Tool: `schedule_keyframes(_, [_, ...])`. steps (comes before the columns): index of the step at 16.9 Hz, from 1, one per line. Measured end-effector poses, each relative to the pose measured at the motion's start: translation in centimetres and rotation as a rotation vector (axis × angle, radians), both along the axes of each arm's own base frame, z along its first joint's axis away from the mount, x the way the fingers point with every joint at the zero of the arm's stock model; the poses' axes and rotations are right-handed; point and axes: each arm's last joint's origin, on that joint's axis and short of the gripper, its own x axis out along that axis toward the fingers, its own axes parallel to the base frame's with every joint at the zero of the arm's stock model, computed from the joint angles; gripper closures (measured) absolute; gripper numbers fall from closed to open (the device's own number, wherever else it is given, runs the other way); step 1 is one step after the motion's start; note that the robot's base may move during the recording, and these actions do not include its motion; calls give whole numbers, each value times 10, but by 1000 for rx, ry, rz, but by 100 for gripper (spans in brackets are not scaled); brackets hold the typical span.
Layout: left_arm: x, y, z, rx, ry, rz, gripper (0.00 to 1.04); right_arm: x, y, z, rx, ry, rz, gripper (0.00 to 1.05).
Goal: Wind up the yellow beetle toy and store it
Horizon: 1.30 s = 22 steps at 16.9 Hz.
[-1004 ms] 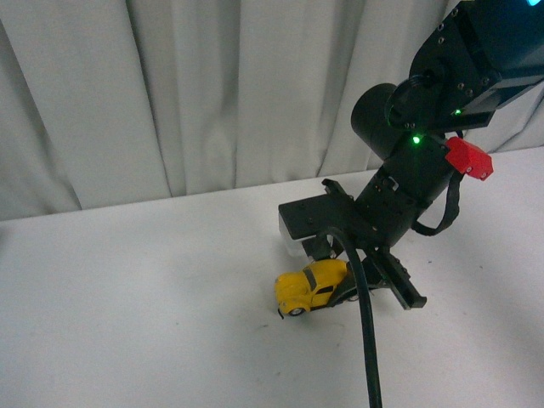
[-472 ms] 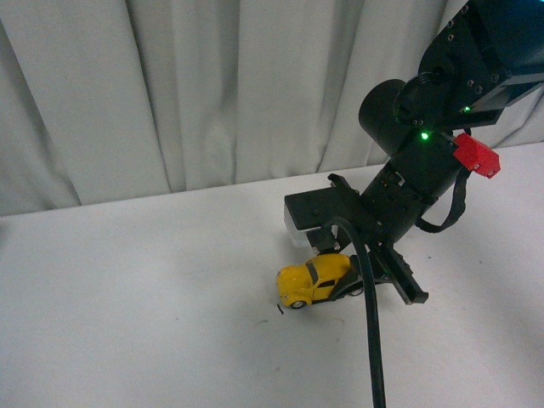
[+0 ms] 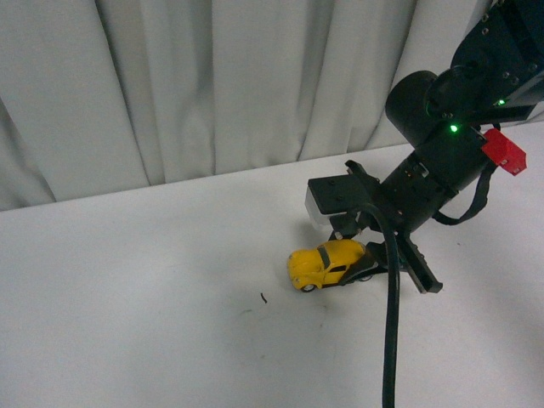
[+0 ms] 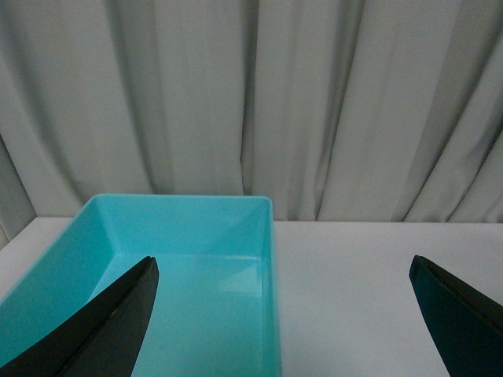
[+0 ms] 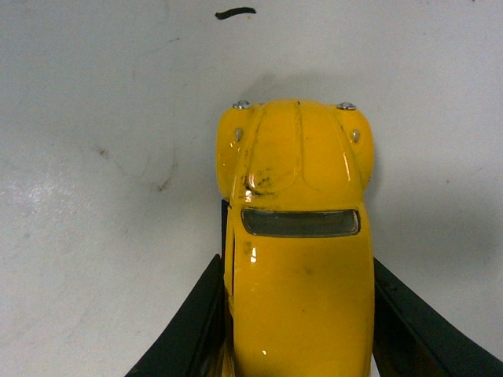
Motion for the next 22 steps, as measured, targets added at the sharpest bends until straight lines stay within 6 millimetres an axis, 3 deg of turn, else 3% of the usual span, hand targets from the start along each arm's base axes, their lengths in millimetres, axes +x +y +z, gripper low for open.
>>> schedule_keyframes(4, [0,0,0,0,0,0,7,-52,-73,-10,56,22,-103,63])
schedule_keyframes(7, [0,0,0,0,0,0,7,-68,-95,-10,55,26,-176,63])
schedule_keyframes(13, [0,0,0,0,0,0,7,-92,-118,-11,53,30,-271,63])
schedule_keyframes(22, [0,0,0,0,0,0,7,-96,-120,-9,37,18,-286,63])
